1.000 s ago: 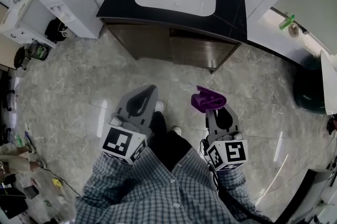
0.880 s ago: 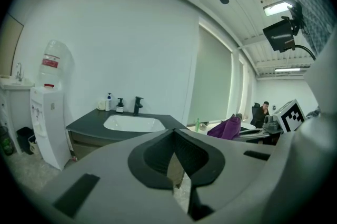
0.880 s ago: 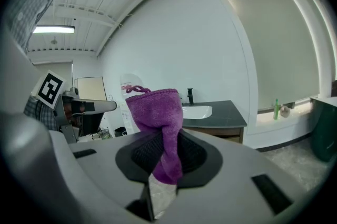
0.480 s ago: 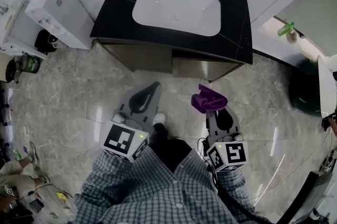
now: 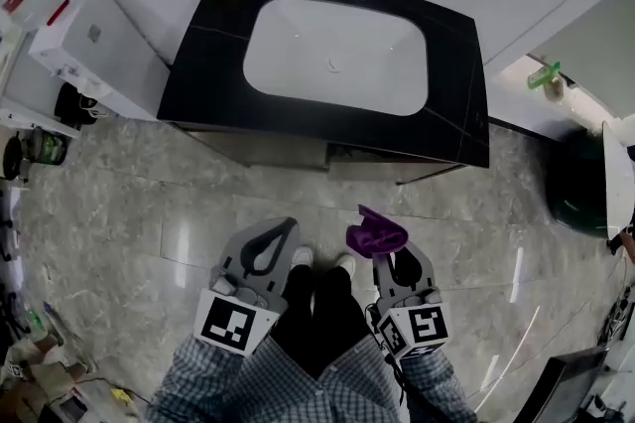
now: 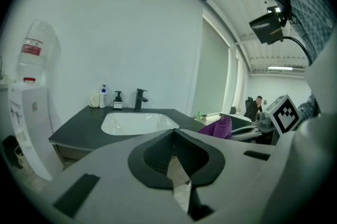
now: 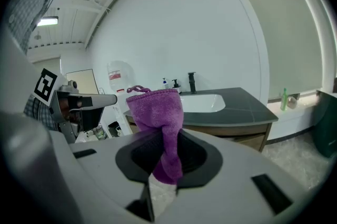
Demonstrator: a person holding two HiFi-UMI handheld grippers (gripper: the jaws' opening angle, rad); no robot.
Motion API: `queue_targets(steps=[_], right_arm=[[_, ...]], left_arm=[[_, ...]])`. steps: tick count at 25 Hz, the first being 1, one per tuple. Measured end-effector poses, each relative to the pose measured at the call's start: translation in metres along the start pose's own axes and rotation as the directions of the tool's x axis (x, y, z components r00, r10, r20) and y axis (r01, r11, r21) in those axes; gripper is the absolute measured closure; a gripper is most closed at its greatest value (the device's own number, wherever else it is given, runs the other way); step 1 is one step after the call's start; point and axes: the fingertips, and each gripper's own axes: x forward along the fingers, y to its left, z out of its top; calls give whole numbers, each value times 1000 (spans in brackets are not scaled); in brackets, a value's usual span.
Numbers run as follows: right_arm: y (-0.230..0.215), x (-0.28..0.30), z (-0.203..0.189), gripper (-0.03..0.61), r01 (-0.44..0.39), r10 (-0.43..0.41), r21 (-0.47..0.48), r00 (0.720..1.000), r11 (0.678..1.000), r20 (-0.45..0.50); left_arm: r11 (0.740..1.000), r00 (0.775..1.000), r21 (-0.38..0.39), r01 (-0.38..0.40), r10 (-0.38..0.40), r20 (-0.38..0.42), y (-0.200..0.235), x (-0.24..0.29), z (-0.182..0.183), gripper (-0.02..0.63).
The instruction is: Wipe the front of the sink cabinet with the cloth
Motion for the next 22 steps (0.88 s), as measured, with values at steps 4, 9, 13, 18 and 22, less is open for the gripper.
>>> queue_targets(steps=[4, 9, 13, 18, 22], right_arm=[[-3, 31, -23, 505, -35, 35, 4, 998, 999, -43], [-17, 62, -42, 505, -37, 39, 50, 998, 998, -38], [-21, 98, -65, 505, -105, 107, 32, 993, 994, -58], [-5, 140, -93, 505, -242, 241, 5, 965, 970, -107], [-11, 172, -109, 505, -253, 253, 12, 960, 967, -120]], left_arm=[[997, 999, -70, 16, -18, -28, 5, 23, -24, 603], [997, 998, -70, -25, 21, -54, 21, 52, -57, 603], [994, 997, -91, -62, 58, -47, 33, 72, -84, 603], [986, 991, -109, -123, 117, -61, 50, 80, -112, 603], [971, 979, -138, -196, 184, -89, 63, 78, -133, 603]])
